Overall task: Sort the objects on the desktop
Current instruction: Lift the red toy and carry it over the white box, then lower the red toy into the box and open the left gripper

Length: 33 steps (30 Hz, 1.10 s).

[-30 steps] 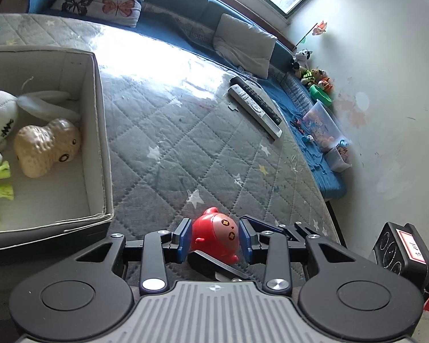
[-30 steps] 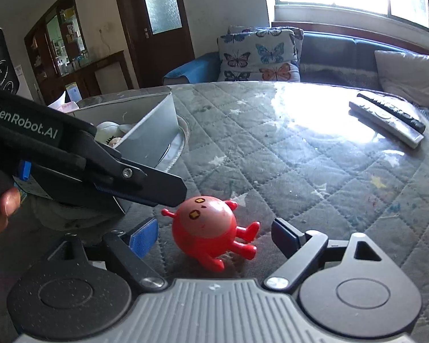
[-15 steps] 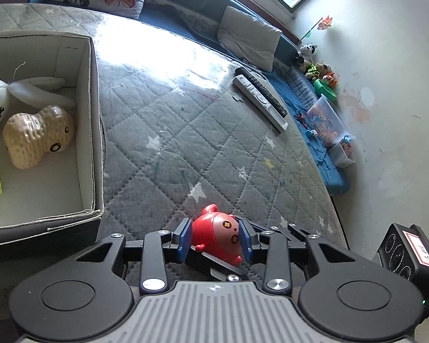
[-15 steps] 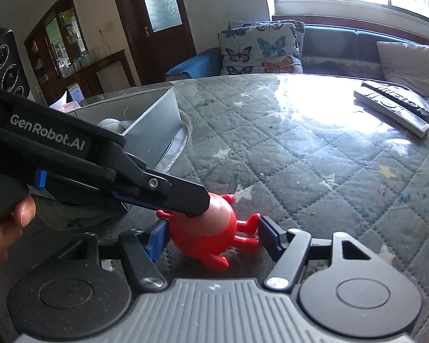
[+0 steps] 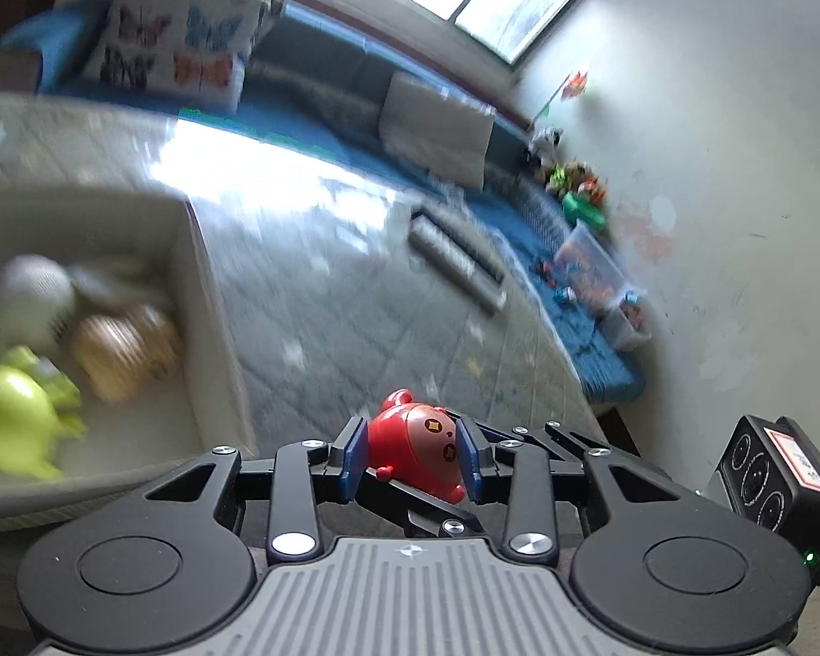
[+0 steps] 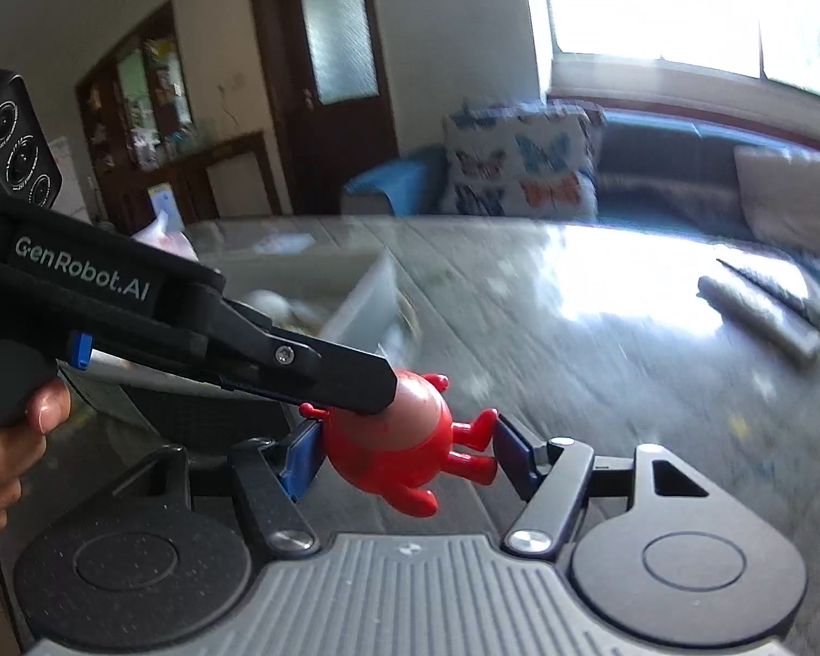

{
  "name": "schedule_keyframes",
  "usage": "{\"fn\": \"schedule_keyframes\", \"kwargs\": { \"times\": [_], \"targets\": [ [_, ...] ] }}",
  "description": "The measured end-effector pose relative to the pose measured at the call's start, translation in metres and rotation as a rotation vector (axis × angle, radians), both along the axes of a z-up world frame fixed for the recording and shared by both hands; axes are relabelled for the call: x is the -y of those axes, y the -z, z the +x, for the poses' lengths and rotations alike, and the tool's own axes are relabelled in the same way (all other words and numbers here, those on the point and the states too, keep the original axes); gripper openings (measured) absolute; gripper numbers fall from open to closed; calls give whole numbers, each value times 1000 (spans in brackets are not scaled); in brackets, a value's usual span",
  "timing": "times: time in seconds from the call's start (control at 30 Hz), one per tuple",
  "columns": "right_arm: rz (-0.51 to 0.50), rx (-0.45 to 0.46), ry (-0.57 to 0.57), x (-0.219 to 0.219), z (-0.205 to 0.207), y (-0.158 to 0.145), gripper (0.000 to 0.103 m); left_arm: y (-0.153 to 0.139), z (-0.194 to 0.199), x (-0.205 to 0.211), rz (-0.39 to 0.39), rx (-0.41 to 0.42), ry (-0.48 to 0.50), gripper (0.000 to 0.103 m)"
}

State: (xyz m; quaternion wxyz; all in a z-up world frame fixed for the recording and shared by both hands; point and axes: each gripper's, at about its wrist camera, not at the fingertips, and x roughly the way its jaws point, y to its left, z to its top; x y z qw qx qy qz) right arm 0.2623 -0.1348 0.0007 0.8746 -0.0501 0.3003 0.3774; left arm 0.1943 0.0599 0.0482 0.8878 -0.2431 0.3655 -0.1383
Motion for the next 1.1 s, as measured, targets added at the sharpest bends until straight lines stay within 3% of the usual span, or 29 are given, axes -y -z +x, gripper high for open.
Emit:
{"fn": "schedule_keyframes", "kwargs": {
  "times": [0.23,0.6,0.77,1.1],
  "targets": [
    [33,63,-103,-55,4,-26,68,-29,-13,-46,54,53,-80,37],
    [-19,-14,-211,-126,17,-10,68,5,-9,-104,24,-26,-179,37],
    [-56,-62,-228,-139,18,6,68,20,-6,-111,27,-65,-177,37],
    [-145,-61,-245,-156,17,16,68,31,-2,-118,18,-90,-170,38]
  ]
}}
